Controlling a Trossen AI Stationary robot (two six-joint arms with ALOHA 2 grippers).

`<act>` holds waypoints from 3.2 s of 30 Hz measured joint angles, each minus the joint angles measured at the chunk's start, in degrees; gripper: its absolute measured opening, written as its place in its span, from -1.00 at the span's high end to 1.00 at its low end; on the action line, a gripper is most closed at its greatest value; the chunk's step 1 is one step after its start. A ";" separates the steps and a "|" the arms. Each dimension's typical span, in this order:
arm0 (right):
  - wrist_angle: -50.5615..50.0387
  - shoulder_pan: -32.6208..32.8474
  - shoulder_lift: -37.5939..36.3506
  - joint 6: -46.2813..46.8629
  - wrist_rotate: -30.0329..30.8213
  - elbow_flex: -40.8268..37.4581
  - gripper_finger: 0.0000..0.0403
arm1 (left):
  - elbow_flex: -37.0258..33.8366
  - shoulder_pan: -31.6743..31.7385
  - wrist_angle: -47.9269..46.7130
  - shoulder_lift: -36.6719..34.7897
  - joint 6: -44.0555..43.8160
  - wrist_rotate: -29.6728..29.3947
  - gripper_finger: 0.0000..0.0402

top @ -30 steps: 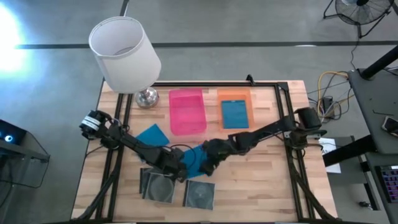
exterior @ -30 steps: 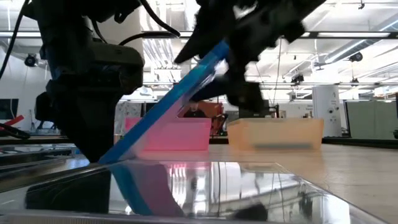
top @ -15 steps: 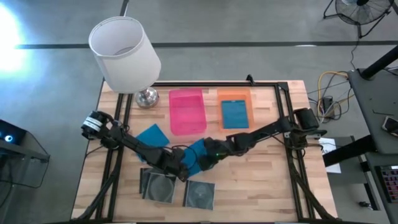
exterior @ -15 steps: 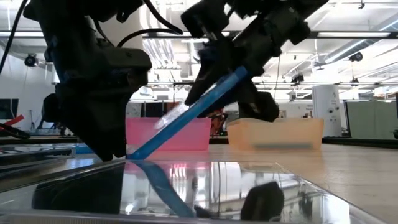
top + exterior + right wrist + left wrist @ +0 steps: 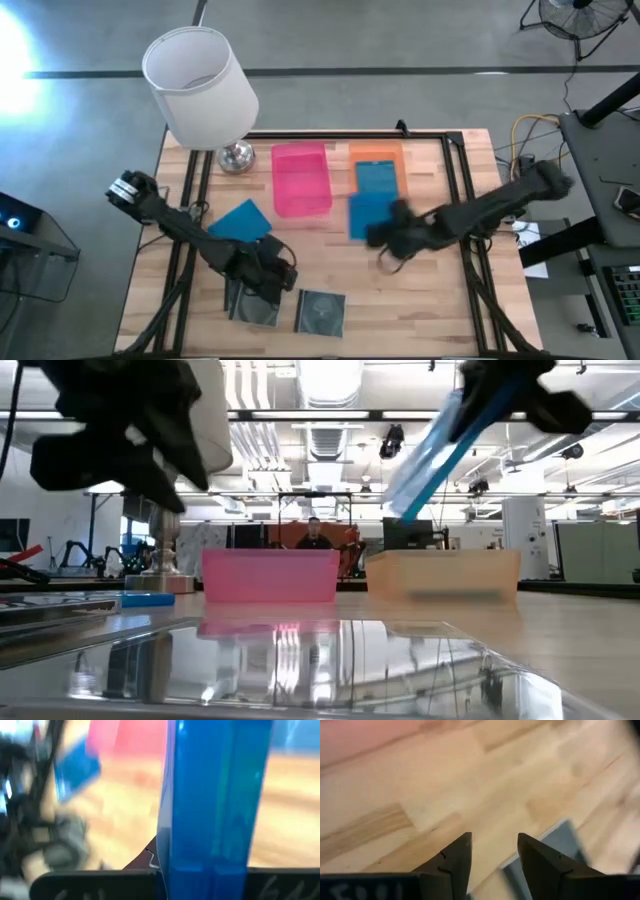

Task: Pick & place jewel cases by type
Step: Put the blue cd case into the orange bin, then put the black cd case into the red bin

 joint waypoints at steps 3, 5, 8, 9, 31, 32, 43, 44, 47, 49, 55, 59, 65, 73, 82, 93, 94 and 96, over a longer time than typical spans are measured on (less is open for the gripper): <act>-1.89 -6.89 -7.52 -4.02 0.51 -2.86 0.93 | 0.02 -0.06 0.36 -1.28 -1.40 -1.64 0.29; -1.12 -13.74 -10.37 -9.17 -0.50 -4.92 0.93 | 0.06 0.70 1.37 -1.82 -0.88 -2.24 0.29; 1.47 -25.81 -12.22 -17.36 -10.81 -8.78 0.93 | 0.49 1.00 2.23 -2.49 -0.16 -2.42 0.29; 3.30 -29.52 -12.12 -19.93 -14.56 -10.20 0.93 | 0.58 0.94 2.71 -2.62 0.29 -2.38 0.29; 7.25 -39.92 -4.05 -29.44 -29.84 -15.11 -0.13 | 1.77 -0.09 1.86 -3.74 1.88 -3.80 0.29; 2.81 -39.83 -5.33 -30.42 -28.16 -13.80 -0.22 | 1.77 -0.09 1.18 -3.79 1.97 -3.69 0.29; -17.05 -20.55 -12.01 -32.79 -25.28 -1.05 -0.65 | 1.77 -0.09 -8.00 -4.88 6.09 9.96 0.29; -15.44 -16.71 -11.06 -29.70 -27.37 -2.07 -0.64 | 1.77 -0.09 -6.51 -4.57 7.32 12.77 0.29; -5.69 -4.25 -6.82 -18.94 -29.75 -6.66 -0.62 | 1.79 -0.14 1.11 -2.73 11.88 18.62 0.29; 5.35 3.66 -3.37 -11.15 -28.94 -9.31 -0.61 | 1.80 -0.18 6.41 -0.67 14.97 21.29 0.29; 26.18 16.51 9.51 -4.64 -24.67 -12.27 -0.61 | 6.00 -0.82 8.97 7.16 35.52 23.05 0.29; 30.10 18.49 18.11 -9.35 -25.07 -9.06 -0.61 | 10.67 -2.81 3.20 12.16 43.48 25.49 0.30; 30.44 18.71 28.15 -13.73 -28.72 0.12 -0.61 | 16.84 -4.71 -0.38 18.58 43.10 26.56 0.31; 43.17 18.49 36.37 -4.04 -29.29 5.22 -0.61 | 18.59 -5.03 -1.99 23.07 42.82 31.20 0.31; 52.48 18.51 38.76 17.97 -19.67 2.70 -0.61 | 17.07 -5.62 -0.29 23.41 43.72 30.46 0.31; 44.69 16.00 39.64 23.34 -18.00 5.75 -0.53 | 14.62 -5.44 5.00 23.10 44.85 29.71 0.31; 44.21 15.76 39.76 23.32 -17.99 6.11 -0.52 | 14.61 -5.38 5.61 23.12 45.33 29.73 0.31; 43.66 15.30 40.22 22.82 -17.89 6.88 -0.50 | 14.53 -5.31 7.99 23.24 46.22 29.78 0.31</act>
